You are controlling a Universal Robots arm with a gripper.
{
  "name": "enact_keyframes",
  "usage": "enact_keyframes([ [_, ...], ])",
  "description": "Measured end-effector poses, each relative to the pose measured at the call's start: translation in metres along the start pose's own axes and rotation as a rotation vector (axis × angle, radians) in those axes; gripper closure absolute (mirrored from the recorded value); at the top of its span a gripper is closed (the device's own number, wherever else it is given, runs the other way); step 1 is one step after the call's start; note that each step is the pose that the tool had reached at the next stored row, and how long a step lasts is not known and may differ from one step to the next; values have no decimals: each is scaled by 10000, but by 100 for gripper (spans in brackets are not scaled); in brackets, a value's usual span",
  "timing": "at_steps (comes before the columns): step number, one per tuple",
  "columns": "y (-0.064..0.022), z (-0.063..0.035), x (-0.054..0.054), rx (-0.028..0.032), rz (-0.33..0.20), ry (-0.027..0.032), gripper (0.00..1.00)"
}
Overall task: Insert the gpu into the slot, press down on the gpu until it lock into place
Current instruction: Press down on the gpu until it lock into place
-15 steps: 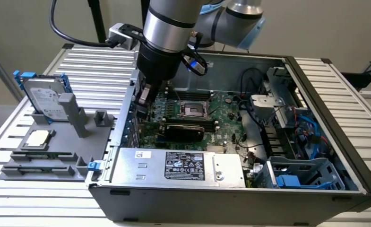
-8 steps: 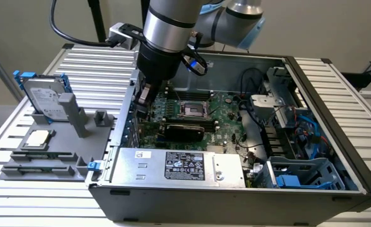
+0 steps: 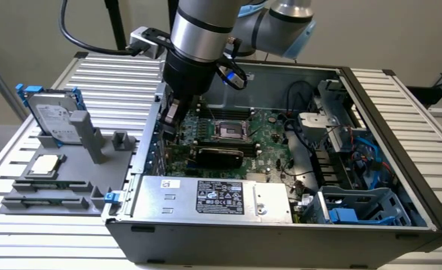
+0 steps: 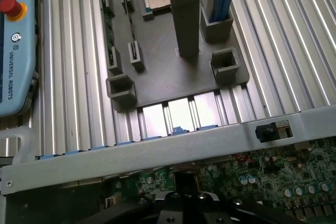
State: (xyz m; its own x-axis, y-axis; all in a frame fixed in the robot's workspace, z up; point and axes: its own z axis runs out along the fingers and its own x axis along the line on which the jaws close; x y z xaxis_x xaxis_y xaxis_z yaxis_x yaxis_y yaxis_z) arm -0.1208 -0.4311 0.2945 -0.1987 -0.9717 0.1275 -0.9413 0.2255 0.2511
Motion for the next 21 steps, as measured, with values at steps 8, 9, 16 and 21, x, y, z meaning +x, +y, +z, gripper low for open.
enact_keyframes([
  [8, 3, -1, -14, -3, -3, -10, 89],
  [9, 4, -1, -16, -2, -3, -9, 89],
  [16, 16, 1, -21, -2, -3, -9, 89],
  [21, 23, 0, -20, -2, -3, -9, 89],
])
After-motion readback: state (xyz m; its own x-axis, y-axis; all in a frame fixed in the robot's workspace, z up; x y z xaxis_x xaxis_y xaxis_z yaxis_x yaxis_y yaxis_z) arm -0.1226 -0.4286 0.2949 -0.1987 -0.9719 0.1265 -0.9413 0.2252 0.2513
